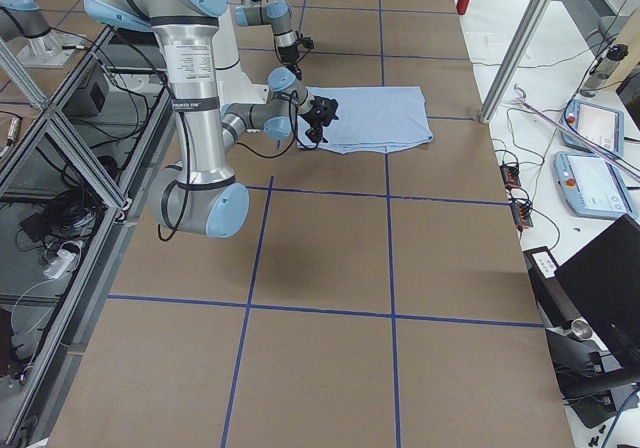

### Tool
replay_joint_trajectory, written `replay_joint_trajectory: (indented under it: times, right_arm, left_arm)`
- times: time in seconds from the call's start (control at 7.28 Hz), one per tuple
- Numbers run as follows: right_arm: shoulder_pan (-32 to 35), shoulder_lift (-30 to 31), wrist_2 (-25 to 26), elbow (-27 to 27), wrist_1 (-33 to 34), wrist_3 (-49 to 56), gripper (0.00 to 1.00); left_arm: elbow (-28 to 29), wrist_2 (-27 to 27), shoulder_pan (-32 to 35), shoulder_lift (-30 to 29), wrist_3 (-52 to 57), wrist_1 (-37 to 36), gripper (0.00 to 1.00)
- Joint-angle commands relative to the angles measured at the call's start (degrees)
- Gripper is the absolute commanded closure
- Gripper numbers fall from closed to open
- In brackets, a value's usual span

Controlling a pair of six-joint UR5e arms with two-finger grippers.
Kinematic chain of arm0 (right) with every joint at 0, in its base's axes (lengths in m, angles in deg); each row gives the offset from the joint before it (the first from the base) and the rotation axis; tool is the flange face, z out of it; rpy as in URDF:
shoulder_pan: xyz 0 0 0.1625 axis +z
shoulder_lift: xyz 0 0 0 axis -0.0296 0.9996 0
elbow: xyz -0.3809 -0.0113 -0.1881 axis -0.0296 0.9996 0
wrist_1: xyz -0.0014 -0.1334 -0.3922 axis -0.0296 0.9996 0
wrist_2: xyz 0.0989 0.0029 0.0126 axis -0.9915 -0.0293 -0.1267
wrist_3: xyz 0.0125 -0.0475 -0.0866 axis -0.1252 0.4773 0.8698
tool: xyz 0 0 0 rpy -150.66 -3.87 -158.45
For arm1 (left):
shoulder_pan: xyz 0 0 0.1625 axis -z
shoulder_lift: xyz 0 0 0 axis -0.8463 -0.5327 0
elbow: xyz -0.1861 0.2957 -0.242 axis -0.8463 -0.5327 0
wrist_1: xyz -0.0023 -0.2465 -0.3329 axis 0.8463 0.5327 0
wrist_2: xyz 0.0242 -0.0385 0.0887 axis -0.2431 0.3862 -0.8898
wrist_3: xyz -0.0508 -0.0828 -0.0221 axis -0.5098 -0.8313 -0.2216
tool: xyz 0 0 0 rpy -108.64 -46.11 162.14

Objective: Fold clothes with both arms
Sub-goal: 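Grasp the two shirt corners nearest the robot with both grippers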

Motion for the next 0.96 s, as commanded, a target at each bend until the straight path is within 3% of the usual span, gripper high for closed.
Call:
replay_joint_trajectory:
  times: [0.0, 0.14, 0.41, 0.82]
  right_arm:
    - [-1.61, -2.9, 0.07, 0.13, 10.07, -1.69, 0.03]
    - [-2.66, -3.61, 0.07, 0.05, 13.42, -1.69, 0.04]
    - [-4.86, -3.35, 2.51, 0.92, 13.98, -1.43, 0.05]
    - [-5.57, -3.44, 4.2, 3.12, 13.98, -0.29, 0.19]
  left_arm:
    - [-0.06, 0.16, 0.0, 0.0, 0.04, 0.18, 1.0]
    - [-0.06, 0.25, 0.09, 0.0, 0.04, 0.27, 1.0]
    - [-0.06, 0.34, 0.09, 0.0, 0.04, 0.36, 1.0]
    - [-0.06, 0.34, 0.09, 0.0, 0.04, 0.45, 1.0]
